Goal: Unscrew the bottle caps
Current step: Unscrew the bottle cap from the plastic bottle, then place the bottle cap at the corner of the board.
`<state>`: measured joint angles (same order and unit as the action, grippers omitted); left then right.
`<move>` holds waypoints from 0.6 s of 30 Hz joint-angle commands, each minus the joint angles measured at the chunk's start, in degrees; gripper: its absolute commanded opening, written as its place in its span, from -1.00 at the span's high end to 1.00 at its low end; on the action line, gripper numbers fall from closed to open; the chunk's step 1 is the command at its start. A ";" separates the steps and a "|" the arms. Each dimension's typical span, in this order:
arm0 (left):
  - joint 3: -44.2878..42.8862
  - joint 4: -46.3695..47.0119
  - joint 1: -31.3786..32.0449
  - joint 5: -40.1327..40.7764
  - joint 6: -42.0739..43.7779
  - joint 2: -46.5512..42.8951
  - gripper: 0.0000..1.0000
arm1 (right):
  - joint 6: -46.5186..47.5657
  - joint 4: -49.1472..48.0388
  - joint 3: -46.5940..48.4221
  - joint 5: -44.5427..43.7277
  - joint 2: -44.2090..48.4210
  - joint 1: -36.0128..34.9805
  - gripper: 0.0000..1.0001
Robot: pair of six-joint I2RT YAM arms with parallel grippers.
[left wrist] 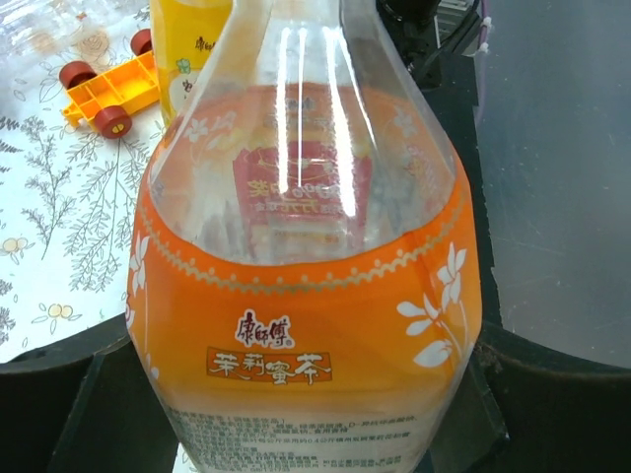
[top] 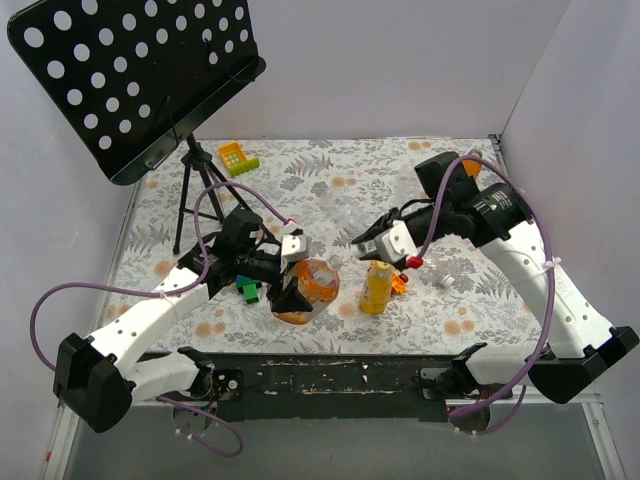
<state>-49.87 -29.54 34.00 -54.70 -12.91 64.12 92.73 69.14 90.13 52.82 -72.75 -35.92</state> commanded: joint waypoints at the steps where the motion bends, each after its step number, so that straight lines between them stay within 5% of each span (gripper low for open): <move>1: 1.08 4.48 -0.16 2.03 -2.91 -6.97 1.00 | -29.02 -17.51 -0.82 0.36 2.69 5.14 0.97; 7: 6.18 12.21 -0.16 10.04 -8.09 -15.59 1.00 | -64.65 -38.80 -10.39 -5.33 8.49 22.72 0.97; 18: 13.12 20.40 -0.16 13.39 -11.53 -22.98 1.00 | -69.62 -39.88 -25.08 -16.52 8.86 38.90 0.97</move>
<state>-37.32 -16.43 33.95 -41.60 -23.07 44.31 26.52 31.44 66.74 39.07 -63.26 -0.47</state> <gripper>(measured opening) 0.735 0.379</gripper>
